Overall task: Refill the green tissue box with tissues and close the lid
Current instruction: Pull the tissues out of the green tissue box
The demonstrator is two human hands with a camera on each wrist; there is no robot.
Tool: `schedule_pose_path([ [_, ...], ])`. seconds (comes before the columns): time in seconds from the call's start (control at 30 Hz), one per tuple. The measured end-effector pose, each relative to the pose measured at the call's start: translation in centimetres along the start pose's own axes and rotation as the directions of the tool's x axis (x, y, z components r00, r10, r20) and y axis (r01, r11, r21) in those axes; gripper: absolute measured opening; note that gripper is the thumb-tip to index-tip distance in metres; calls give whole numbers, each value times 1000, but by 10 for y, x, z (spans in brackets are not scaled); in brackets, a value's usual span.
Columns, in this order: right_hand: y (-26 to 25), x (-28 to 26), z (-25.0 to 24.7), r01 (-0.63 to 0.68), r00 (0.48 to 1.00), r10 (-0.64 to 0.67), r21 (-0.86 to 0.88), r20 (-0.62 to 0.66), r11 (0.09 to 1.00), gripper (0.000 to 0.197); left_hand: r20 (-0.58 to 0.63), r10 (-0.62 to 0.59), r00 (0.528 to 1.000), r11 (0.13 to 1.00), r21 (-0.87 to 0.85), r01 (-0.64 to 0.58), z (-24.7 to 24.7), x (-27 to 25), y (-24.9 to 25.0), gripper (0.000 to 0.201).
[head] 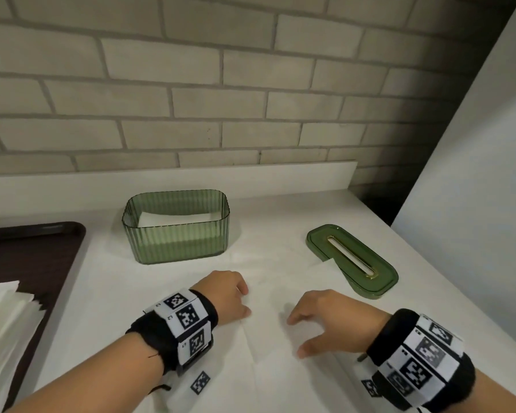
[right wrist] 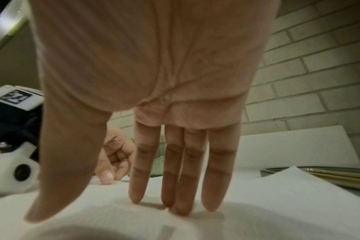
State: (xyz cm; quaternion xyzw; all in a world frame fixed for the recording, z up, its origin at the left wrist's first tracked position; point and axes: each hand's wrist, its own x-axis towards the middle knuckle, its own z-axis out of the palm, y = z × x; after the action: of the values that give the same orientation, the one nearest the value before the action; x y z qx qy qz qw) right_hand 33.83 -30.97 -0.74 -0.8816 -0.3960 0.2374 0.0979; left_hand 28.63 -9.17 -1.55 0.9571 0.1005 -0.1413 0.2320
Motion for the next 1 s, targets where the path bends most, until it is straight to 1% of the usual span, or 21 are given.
schedule_pose_path([
  [0.1,-6,-5,5,28,1000,-27,-40,14,999,42,-2,6,1000,998,-55,-6,0,4,-3,16],
  [0.13,-8,-5,6,27,1000,-27,-40,14,999,39,-1,12,1000,997,-71,-12,-1,4,-4,14],
  [0.23,-14,-7,8,40,999,-40,-6,6,999,33,6,14,1000,989,-147,-13,-3,3,-9,13],
  [0.33,-19,-9,6,51,999,-51,1,-20,999,35,10,30,1000,982,-185,-27,-9,-1,-13,13],
  [0.4,-21,-11,2,54,998,-54,13,-42,998,41,9,36,999,987,-156,-34,-16,-5,-18,8],
  [0.47,-20,-12,-4,57,996,-56,8,-72,998,44,10,39,999,995,-90,-38,-25,-10,-23,2],
  [0.57,-19,-12,-16,31,995,-37,-63,-98,998,33,29,30,999,998,57,-32,-38,-17,-35,18],
  [0.63,-20,-12,-28,12,989,-23,-77,-147,997,27,27,8,1000,991,134,-11,-46,-23,-43,20],
  [0.7,-20,-12,-41,-13,971,14,7,-239,1000,21,23,-30,999,985,170,26,-51,-29,-53,14],
  [0.77,-19,-10,-52,-38,941,96,181,-323,983,19,37,-72,997,979,191,63,-54,-34,-62,21],
  [0.8,-19,-9,-57,-33,927,140,295,-348,955,17,48,-89,995,975,207,77,-55,-37,-67,24],
  [0.83,-20,-7,-62,-11,916,179,424,-358,906,15,60,-105,993,970,224,89,-55,-39,-72,26],
  [0.9,-23,-3,-70,45,905,246,653,-348,756,13,79,-141,987,963,242,118,-55,-43,-79,30],
  [0.93,-25,0,-73,59,897,279,719,-342,692,14,89,-162,983,961,242,136,-55,-46,-83,31],
  [1.0,-27,10,-82,82,872,339,788,-353,610,16,106,-202,974,956,237,172,-56,-50,-88,31],
])
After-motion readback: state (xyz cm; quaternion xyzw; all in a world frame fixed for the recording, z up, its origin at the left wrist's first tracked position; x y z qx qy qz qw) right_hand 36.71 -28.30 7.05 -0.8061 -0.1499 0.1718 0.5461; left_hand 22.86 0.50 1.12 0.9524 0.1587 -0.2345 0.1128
